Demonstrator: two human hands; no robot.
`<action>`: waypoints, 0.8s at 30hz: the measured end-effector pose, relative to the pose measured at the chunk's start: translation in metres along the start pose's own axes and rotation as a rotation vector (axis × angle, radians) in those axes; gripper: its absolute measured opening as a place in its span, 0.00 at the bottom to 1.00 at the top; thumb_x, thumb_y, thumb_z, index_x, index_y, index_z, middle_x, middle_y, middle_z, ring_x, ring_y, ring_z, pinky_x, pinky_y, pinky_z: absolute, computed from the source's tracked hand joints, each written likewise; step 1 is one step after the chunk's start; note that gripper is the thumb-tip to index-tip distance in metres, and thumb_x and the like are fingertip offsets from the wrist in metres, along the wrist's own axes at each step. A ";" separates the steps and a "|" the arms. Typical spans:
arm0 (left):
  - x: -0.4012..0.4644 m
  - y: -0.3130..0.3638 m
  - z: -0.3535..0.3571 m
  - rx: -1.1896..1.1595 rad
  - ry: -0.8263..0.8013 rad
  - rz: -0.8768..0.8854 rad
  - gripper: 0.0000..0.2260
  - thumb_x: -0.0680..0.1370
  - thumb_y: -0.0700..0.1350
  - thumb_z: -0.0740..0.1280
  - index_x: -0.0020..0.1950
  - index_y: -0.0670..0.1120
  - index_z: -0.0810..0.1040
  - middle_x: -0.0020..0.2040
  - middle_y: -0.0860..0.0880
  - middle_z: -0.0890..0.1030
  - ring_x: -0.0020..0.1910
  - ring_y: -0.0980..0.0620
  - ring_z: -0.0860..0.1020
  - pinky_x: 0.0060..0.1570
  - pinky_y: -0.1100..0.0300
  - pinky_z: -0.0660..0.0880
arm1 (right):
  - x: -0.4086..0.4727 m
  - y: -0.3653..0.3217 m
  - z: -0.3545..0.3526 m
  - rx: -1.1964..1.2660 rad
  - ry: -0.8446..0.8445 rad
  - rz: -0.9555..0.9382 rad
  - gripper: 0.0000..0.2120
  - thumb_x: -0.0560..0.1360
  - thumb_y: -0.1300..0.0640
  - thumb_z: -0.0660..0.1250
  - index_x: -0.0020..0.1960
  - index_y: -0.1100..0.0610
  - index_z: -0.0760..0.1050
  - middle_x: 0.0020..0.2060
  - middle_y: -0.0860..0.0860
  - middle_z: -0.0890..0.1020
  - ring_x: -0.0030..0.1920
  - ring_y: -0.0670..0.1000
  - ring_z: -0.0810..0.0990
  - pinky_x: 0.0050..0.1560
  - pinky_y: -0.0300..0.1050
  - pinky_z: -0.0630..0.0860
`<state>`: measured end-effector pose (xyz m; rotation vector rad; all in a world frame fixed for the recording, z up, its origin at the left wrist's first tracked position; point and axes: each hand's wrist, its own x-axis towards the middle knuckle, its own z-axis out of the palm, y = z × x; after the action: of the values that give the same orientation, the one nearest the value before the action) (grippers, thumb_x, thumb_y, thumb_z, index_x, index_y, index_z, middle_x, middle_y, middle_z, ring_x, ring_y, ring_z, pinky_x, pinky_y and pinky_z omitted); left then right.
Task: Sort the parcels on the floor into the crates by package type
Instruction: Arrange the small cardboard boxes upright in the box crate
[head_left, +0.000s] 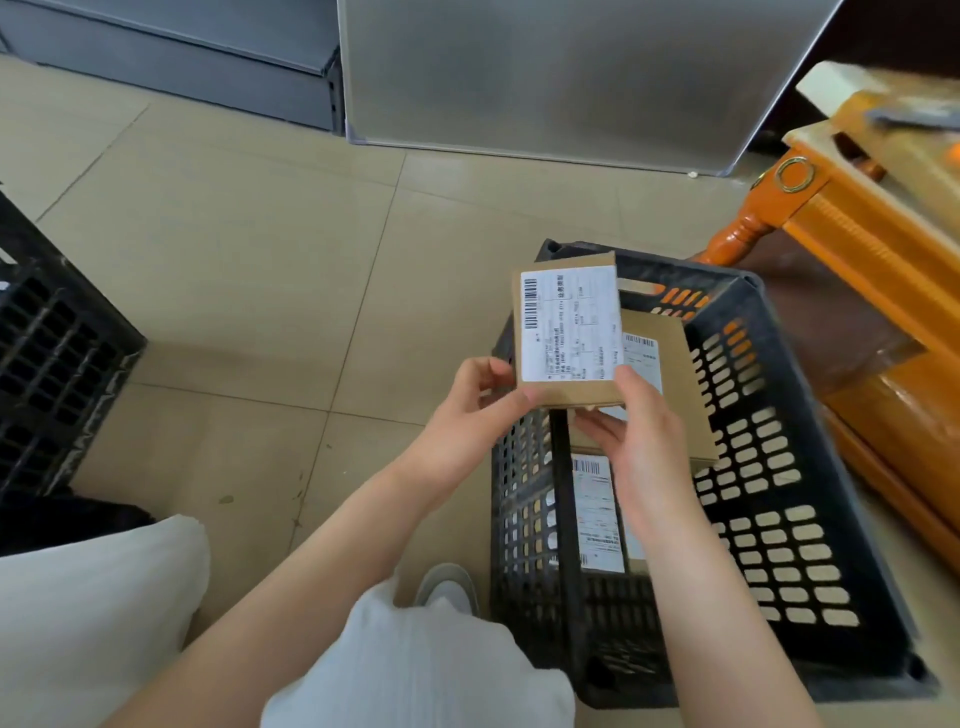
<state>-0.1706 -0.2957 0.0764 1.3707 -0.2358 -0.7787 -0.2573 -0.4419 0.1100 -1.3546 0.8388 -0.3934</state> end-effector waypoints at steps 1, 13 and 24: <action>0.000 -0.002 0.006 0.016 -0.026 -0.001 0.20 0.75 0.53 0.71 0.63 0.53 0.68 0.63 0.53 0.76 0.62 0.55 0.76 0.65 0.51 0.74 | 0.001 -0.002 -0.010 0.011 0.041 0.005 0.09 0.83 0.52 0.60 0.56 0.49 0.79 0.51 0.50 0.86 0.49 0.52 0.84 0.49 0.45 0.81; -0.008 -0.027 0.044 0.225 -0.193 -0.103 0.39 0.76 0.45 0.72 0.78 0.56 0.50 0.69 0.60 0.61 0.70 0.54 0.66 0.68 0.56 0.68 | -0.001 0.008 -0.120 -0.028 0.252 0.173 0.09 0.81 0.49 0.62 0.59 0.47 0.77 0.55 0.52 0.83 0.55 0.53 0.82 0.56 0.48 0.79; -0.004 -0.031 0.043 0.271 -0.222 -0.112 0.38 0.78 0.40 0.70 0.77 0.59 0.49 0.65 0.57 0.66 0.54 0.61 0.75 0.46 0.69 0.77 | -0.005 0.022 -0.201 -0.146 0.447 0.355 0.14 0.82 0.50 0.58 0.66 0.50 0.72 0.58 0.54 0.82 0.55 0.53 0.81 0.60 0.53 0.78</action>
<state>-0.2092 -0.3267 0.0581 1.5614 -0.4551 -1.0222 -0.4103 -0.5728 0.0926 -1.2339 1.4777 -0.3653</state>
